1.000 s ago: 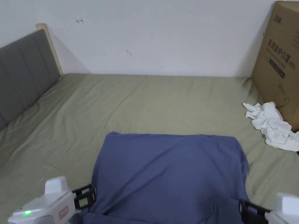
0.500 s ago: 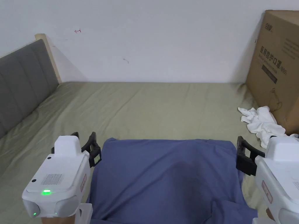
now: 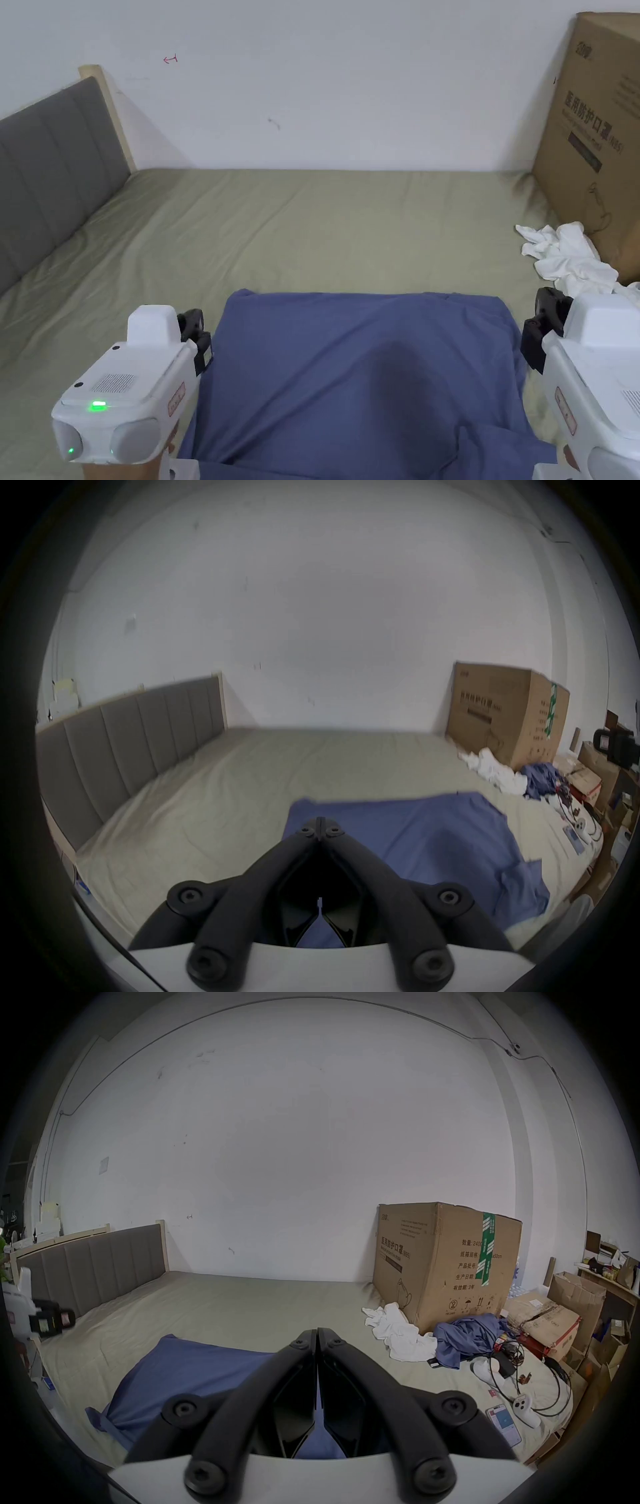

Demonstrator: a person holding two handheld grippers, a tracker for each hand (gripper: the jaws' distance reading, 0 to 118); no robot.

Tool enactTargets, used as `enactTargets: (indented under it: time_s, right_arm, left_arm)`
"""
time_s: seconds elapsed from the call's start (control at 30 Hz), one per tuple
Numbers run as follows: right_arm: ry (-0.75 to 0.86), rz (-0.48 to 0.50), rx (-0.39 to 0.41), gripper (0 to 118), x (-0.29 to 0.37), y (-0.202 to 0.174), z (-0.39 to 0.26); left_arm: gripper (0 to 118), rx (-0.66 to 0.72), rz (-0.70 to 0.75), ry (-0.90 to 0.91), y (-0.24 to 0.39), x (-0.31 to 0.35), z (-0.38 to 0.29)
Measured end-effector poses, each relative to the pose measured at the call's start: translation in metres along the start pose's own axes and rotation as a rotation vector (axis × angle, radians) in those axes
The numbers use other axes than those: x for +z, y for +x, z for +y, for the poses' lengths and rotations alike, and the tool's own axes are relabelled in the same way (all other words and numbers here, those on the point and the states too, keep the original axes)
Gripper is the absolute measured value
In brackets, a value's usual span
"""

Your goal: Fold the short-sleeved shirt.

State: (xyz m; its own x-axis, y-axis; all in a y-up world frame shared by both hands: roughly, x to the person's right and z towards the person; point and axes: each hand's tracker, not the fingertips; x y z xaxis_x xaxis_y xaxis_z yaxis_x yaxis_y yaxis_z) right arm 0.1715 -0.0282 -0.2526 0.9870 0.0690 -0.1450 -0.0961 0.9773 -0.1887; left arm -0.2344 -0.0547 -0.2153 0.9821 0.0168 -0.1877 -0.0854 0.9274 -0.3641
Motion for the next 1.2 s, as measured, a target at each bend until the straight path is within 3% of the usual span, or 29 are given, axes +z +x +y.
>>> enactTargets:
  time_s: [0.2,0.23,0.27,0.37,0.4,0.43,0.63,0.77,0.83,0.9,0.93,1.0,1.07,1.2]
  right_arm:
    - [-0.039,0.007,-0.001,0,-0.005,0.003,-0.011]
    - [-0.047,0.007,-0.001,0,-0.005,0.005,-0.013]
    - [-0.053,0.007,-0.002,0,-0.006,0.005,-0.015]
    - [-0.075,0.005,-0.001,0,-0.007,0.008,-0.022]
    - [-0.086,0.004,0.002,0,-0.007,0.009,-0.025]
    - [-0.095,0.003,0.003,0,-0.008,0.009,-0.027]
    - [-0.15,-0.002,-0.001,0,-0.008,0.015,-0.043]
    - [-0.188,-0.011,-0.014,0,-0.006,0.019,-0.054]
    - [-0.215,-0.02,-0.022,0,-0.005,0.022,-0.061]
    - [-0.25,-0.025,-0.031,4,0.0,0.019,-0.066]
    - [-0.287,-0.028,-0.033,15,0.001,0.02,-0.072]
    - [-0.379,-0.023,-0.052,61,0.0,0.023,-0.089]
    - [-0.486,0.008,-0.088,99,-0.003,0.031,-0.115]
    - [-0.65,0.038,-0.156,101,-0.006,0.034,-0.165]
  left_arm:
    - [0,0.075,-0.021,-0.277,-0.03,-0.028,-0.052]
    - [6,0.08,0.0,-0.304,-0.034,-0.031,-0.064]
    - [22,0.081,0.004,-0.351,-0.038,-0.034,-0.072]
    - [91,0.099,0.037,-0.435,-0.051,-0.04,-0.102]
    - [99,0.108,0.052,-0.473,-0.056,-0.042,-0.112]
    - [99,0.114,0.071,-0.504,-0.058,-0.043,-0.119]
    - [94,0.111,0.116,-0.586,-0.07,-0.057,-0.149]
    - [26,0.086,0.087,-0.646,-0.071,-0.067,-0.161]
    - [8,0.128,0.024,-0.657,-0.07,-0.068,-0.163]
    - [3,0.12,0.057,-0.639,-0.065,-0.068,-0.159]
    - [3,0.095,0.068,-0.625,-0.063,-0.067,-0.158]
    - [3,0.064,0.05,-0.601,-0.058,-0.062,-0.152]
    - [3,0.04,0.043,-0.582,-0.055,-0.059,-0.147]
    - [3,0.013,0.037,-0.563,-0.055,-0.057,-0.142]
